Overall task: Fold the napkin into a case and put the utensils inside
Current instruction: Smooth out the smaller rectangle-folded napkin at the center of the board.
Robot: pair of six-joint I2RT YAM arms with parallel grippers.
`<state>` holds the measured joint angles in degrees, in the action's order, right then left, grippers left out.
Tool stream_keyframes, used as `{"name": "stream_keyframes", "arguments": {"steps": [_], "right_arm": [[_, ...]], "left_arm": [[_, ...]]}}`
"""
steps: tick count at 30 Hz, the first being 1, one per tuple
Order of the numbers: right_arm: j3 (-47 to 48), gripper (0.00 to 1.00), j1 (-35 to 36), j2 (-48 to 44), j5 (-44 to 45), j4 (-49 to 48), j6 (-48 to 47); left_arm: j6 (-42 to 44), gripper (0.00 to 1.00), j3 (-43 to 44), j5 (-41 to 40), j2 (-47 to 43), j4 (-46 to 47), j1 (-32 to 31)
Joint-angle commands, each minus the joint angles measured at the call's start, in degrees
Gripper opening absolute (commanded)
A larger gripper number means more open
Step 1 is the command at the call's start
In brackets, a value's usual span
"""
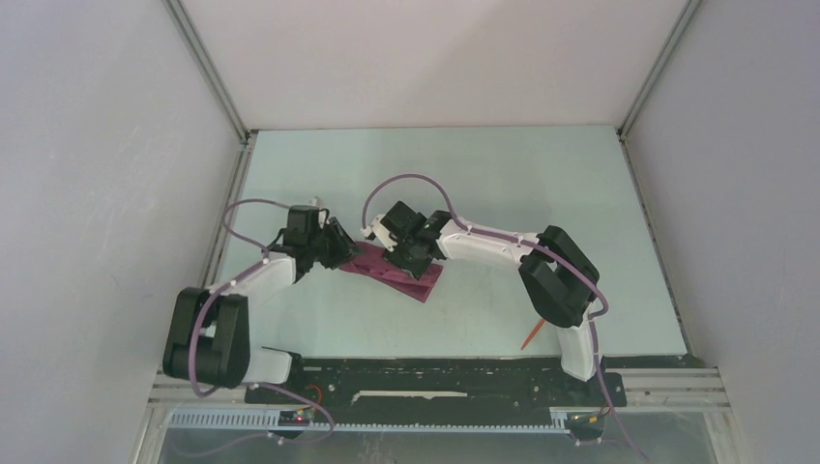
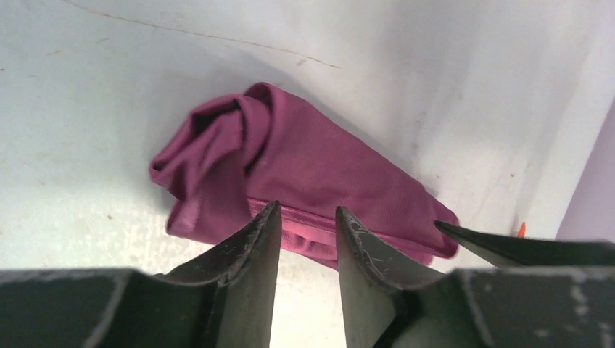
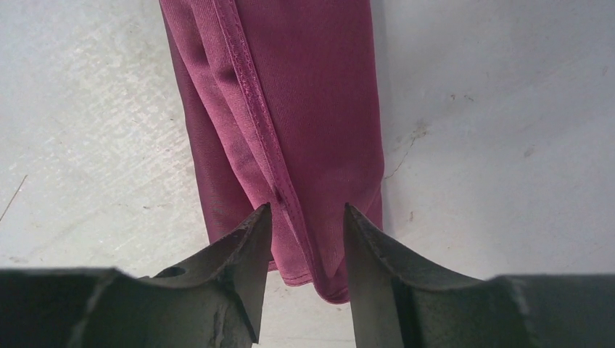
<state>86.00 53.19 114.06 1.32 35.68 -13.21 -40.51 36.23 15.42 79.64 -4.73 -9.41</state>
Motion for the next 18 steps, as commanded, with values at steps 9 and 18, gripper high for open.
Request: {"name": "stream_keyframes", "arguments": {"steps": [9,18], "right_arm": [[0.16,0.41,1.28,0.63,2.08,-3.11,0.56],[-0.86,0.42,1.67,0.98,-0.08,-4.28,0.7]], "left_arm": [[-7.48,0.14,-9.15,9.27,-10.79,2.52,-8.19],[-18.97,0.06,-17.22,10.36,-5.55,19.14,-12.56]]}}
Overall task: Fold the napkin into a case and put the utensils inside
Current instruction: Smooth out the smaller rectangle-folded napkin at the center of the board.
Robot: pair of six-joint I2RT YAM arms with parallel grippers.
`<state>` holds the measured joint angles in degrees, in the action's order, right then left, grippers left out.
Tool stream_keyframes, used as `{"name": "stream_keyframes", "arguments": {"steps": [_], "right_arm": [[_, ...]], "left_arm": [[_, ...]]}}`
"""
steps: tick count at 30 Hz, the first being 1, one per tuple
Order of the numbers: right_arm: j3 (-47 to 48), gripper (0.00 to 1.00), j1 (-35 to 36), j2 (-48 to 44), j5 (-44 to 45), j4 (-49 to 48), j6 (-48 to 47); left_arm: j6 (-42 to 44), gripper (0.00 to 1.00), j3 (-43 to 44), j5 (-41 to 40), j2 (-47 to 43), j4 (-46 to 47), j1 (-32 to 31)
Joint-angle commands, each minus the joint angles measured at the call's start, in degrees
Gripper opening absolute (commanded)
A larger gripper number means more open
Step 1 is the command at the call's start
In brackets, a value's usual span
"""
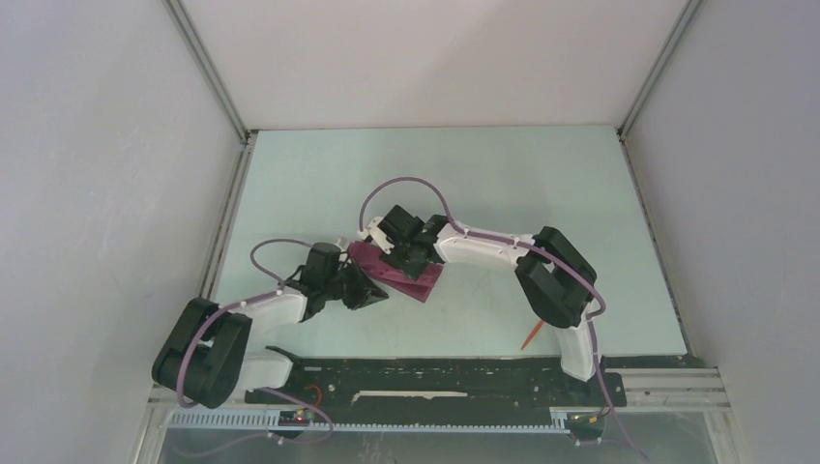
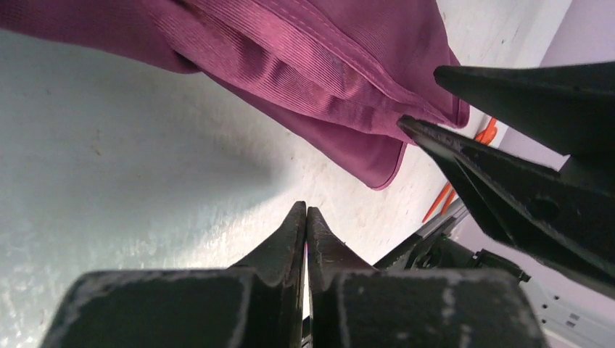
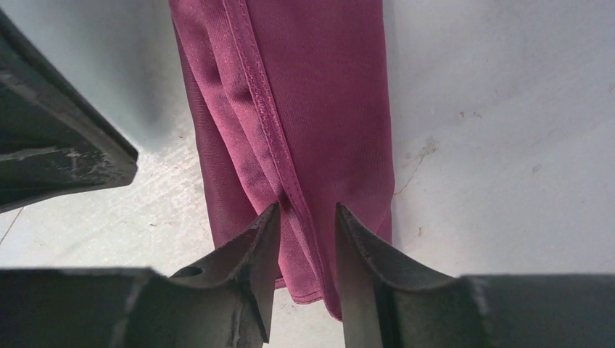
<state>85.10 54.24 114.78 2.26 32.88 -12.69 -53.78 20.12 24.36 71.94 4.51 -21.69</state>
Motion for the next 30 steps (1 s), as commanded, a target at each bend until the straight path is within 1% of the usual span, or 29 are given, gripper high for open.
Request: {"name": "stream_keyframes", "arguments": {"steps": [1,5,8,11,14,16,18,20,23,28,30], "right_arm": [[-0.34,0.43,0.7,0.1,-1.23,-1.94,0.27],[-1.4,0.47,0.87,-0.05,-0.14,-3.38,0.38],[-1.26,0.46,0.87,0.44,1.29,-4.03,0.23],[-1.24,0.43,1.04,0.92,1.82,-4.65,0.08],[-1.41,0.36,1.18,0.69,2.32,-4.92,0.13],[-1.35,0.28,1.29,0.13,1.72,-4.74,0.26],[-1.19,0.17,1.39,-0.52,1.5,-4.56,0.62],[-1.02,0.08,1.4,-1.26,1.35,-4.44,1.15],[0.14,0.0,1.4,-2.03,-0.99,-2.38,2.16],[1.34,0.0,1.42,-2.42,-5.93,-0.11,4.79],[1.99,0.0,1.35,-2.5,-6.57,0.73,5.95]], "left_arm": [[-6.36,0.06,-1.66,1.33,2.93,11.44,-0.28],[-8.78,0.06,-2.58,1.94,7.89,17.6,-0.28],[-10.18,0.05,-2.72,2.81,11.41,20.78,-0.28],[-10.54,0.05,-3.34,2.57,12.41,22.2,-0.38],[-10.34,0.05,-3.19,2.29,12.51,21.78,-0.37],[-10.06,0.05,-2.88,2.05,12.76,21.37,-0.37],[-9.95,0.05,-2.82,1.8,12.97,21.16,-0.37],[-9.79,0.05,-2.82,1.56,13.05,21.12,-0.37],[-9.77,0.05,-2.95,1.29,13.12,21.07,-0.37],[-9.59,0.05,-2.82,0.98,13.11,21.0,-0.47],[-9.36,0.05,-2.9,0.71,12.9,20.79,-0.52]]}}
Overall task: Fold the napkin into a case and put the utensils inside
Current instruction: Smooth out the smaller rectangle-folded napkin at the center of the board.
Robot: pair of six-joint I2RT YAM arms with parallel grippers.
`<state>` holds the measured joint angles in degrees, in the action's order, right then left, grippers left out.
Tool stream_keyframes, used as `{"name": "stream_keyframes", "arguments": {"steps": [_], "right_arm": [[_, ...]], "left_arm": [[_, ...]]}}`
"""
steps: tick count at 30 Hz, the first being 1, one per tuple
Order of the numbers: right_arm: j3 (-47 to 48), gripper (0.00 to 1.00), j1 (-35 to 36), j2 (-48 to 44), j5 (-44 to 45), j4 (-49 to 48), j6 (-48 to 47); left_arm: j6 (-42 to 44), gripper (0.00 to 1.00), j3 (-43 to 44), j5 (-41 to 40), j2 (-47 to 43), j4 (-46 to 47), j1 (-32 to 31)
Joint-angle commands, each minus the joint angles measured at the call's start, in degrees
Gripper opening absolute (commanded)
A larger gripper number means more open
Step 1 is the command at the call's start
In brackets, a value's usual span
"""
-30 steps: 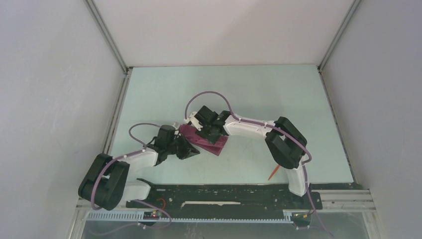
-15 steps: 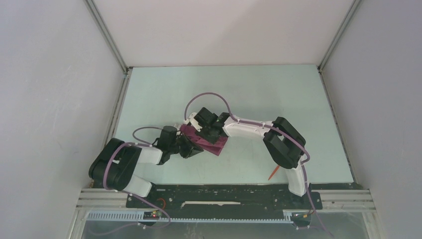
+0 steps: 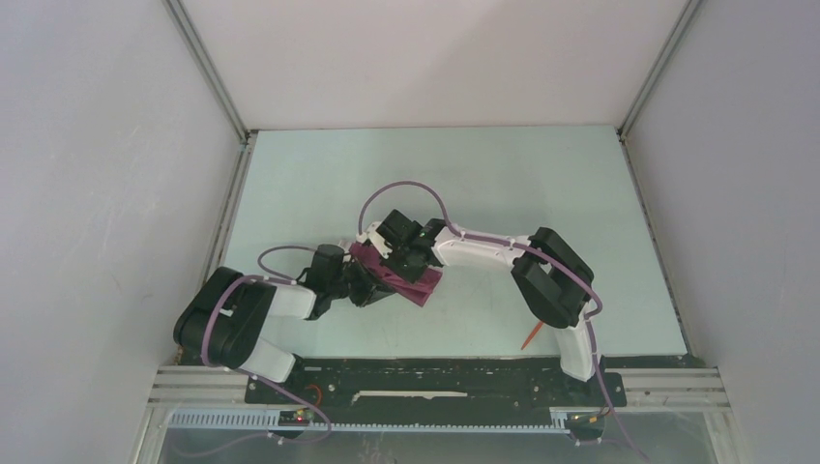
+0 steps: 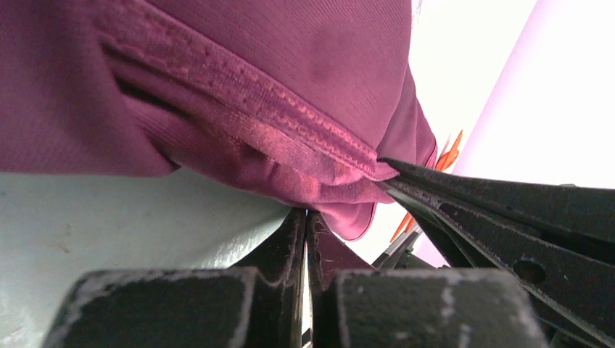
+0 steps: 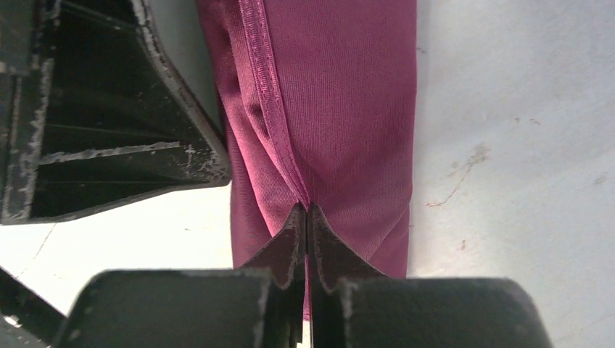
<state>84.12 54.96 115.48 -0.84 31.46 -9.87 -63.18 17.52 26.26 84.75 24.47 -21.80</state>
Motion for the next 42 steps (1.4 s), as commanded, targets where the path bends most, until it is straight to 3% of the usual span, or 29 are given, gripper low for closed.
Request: {"name": "stream_keyframes", "arguments": {"steps": [1,21,29,36,42], "right_arm": [[3.06,0.0,0.55,-3.43,-3.95,2.24,3.71],[4.09,0.0,-0.01,0.33,-11.02,2.26,13.69],[1.01,0.14,-2.79,2.27,-16.22,-2.49,16.86],[-2.24,0.17,-4.98,5.04,-17.96,-6.19,18.06],[-3.43,0.19,-5.42,5.32,-18.1,-7.29,17.95]], "left_arm": [[0.07,0.05,-0.23,-1.35,0.0,0.77,-0.43],[2.12,0.04,0.86,-3.32,-2.67,-3.78,-1.3],[3.5,0.04,1.37,-4.55,-4.32,-6.62,-1.89],[8.41,0.19,1.35,-4.99,-15.29,-18.69,0.34],[12.97,0.16,3.99,-3.33,-28.08,-31.92,10.44]]}}
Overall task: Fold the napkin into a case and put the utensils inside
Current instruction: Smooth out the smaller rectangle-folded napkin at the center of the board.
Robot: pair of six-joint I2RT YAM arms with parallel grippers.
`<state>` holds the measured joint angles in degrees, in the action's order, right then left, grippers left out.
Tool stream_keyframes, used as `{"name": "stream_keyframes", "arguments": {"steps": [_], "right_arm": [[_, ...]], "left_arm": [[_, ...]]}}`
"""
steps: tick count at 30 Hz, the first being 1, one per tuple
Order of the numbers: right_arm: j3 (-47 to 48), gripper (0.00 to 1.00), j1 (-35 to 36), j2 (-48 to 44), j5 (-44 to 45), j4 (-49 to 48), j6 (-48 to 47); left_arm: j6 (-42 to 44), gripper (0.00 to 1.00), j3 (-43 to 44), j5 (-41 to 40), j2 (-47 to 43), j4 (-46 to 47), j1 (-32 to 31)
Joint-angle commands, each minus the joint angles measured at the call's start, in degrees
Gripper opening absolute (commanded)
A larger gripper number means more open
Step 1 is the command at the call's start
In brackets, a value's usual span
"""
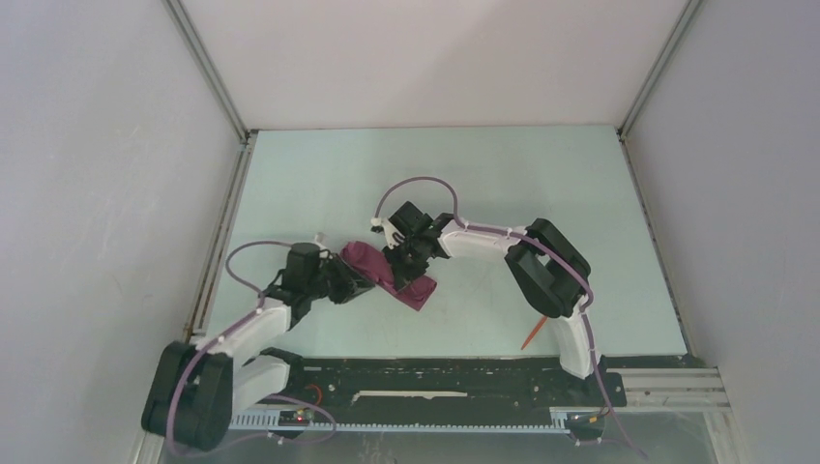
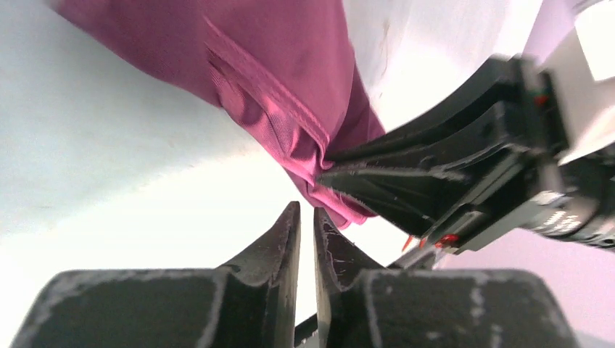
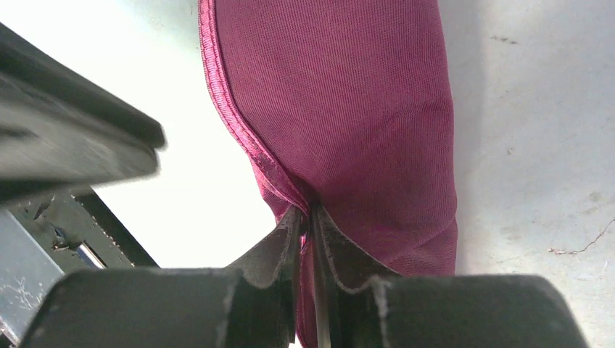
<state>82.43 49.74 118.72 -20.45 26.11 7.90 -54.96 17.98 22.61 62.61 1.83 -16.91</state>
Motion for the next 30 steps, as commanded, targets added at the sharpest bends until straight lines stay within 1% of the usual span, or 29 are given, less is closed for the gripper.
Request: {"name": "stream_keyframes", "arguments": {"steps": [1,3,6,8,11,15,17,19,22,26,28,30], "right_arm": [[-1.83,0.19,-0.22,2.03,1.42,-2.06,0.12],[-1.79,0.2,-0.2,1.91,1.46,-2.35,0.08],[-1.82,0.21,-0.25,1.45,1.43,-2.45,0.01],[-1.84,0.22,-0.24,1.19,1.51,-2.3,-0.08],[-1.81,0.24,-0.2,0.96,1.68,-2.4,-0.12],[-1.82,0.25,-0.02,0.88,1.93,-2.51,-0.04],[-1.8,0.27,0.25,0.46,2.36,-2.4,-0.07],[-1.75,0.32,0.52,-0.93,3.28,-2.02,-0.34],[-1.7,0.44,1.77,-5.14,6.84,-0.68,-1.73],[-2.75,0.58,6.68,-10.63,17.53,-0.94,-10.03],[-3.3,0.64,9.08,-11.15,22.88,-1.86,-13.82],[-2.89,0.7,11.32,-10.44,26.4,-2.77,-16.2]], "left_arm": [[5.19,0.16,4.87,0.44,-6.0,-9.63,6.75],[4.92,0.13,7.65,2.58,-3.01,-6.69,7.48],[2.65,0.06,11.33,7.08,4.04,-0.5,7.38],[1.52,0.05,11.99,7.72,6.88,3.79,7.4],[2.0,0.06,13.56,7.36,11.69,6.06,7.33],[0.36,0.02,12.16,9.91,19.65,12.66,7.24],[0.86,0.02,10.48,9.23,22.27,14.26,7.24],[2.79,0.01,9.9,7.21,24.32,13.35,7.5],[4.18,0.0,9.5,6.41,27.62,14.23,8.23],[5.13,0.0,9.18,6.0,29.35,14.89,8.61],[5.44,0.0,9.3,6.0,29.37,14.63,8.86],[6.29,0.0,9.7,5.65,29.18,13.53,9.2]]}}
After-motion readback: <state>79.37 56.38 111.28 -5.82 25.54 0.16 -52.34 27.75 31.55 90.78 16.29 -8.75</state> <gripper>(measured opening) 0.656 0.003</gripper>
